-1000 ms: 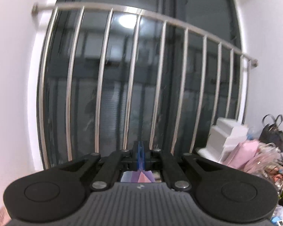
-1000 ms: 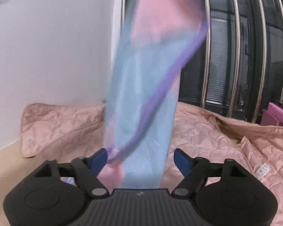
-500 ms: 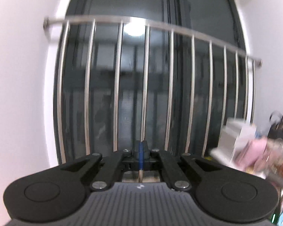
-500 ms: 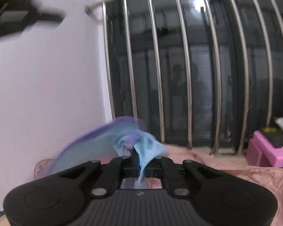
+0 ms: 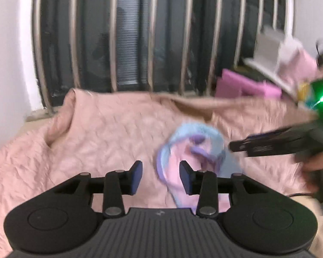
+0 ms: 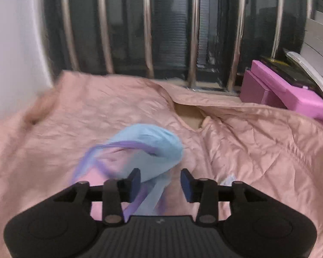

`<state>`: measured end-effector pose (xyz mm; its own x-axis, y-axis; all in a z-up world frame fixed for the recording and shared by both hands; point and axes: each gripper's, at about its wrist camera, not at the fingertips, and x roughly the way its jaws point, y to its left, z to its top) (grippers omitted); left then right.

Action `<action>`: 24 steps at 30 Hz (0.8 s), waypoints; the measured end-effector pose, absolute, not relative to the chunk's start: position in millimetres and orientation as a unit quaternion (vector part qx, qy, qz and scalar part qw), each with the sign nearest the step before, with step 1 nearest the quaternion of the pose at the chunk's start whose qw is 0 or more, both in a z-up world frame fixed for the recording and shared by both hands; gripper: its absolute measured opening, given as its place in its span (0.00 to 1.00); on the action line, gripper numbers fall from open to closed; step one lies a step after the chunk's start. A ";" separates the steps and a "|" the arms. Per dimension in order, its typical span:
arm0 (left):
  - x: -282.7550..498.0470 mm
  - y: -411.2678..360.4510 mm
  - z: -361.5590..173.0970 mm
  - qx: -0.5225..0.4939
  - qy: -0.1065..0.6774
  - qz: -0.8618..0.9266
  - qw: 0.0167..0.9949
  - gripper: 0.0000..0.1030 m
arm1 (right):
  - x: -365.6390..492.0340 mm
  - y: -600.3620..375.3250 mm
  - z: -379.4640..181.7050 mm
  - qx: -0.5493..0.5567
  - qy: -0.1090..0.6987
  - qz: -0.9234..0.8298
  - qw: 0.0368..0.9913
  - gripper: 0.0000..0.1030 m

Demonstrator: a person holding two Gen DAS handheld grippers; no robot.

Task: Fold clothes

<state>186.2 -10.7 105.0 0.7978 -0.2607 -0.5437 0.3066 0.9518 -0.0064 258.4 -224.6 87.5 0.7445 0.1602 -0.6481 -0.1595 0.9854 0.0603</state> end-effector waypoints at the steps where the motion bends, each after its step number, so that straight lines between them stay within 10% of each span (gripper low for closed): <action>1: 188.4 -11.9 94.9 0.039 0.289 -0.144 0.946 0.40 | 244.5 -221.5 85.2 -0.007 0.347 0.105 0.932 0.48; 7: 199.9 -15.8 57.0 0.001 0.346 -0.143 0.927 0.50 | 199.2 -188.8 49.3 -0.083 0.374 0.170 0.908 0.49; 10: 191.3 -23.5 55.4 0.007 0.340 -0.179 0.923 0.64 | 196.8 -183.8 28.8 -0.079 0.384 0.188 0.900 0.07; 16: 205.2 -54.4 38.5 0.002 0.360 -0.179 0.916 0.65 | 161.5 -211.6 54.2 0.016 0.329 0.205 0.922 0.01; 19: 224.2 -61.7 29.9 -0.043 0.384 -0.187 0.903 0.46 | 143.2 -231.8 65.4 0.054 0.305 0.193 0.931 0.01; 21: 236.0 -66.7 22.2 -0.050 0.405 -0.205 0.890 0.02 | 130.5 -246.2 73.5 0.086 0.289 0.198 0.933 0.01; 24: 240.4 -71.4 15.1 -0.042 0.412 -0.202 0.888 0.01 | 114.4 -258.5 83.1 0.112 0.265 0.226 0.931 0.01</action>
<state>240.4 -71.4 15.1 0.5790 -0.3931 -0.7143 0.3232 0.9150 -0.2416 114.4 -258.5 83.1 0.7576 0.4797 -0.4427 -0.3615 0.8730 0.3275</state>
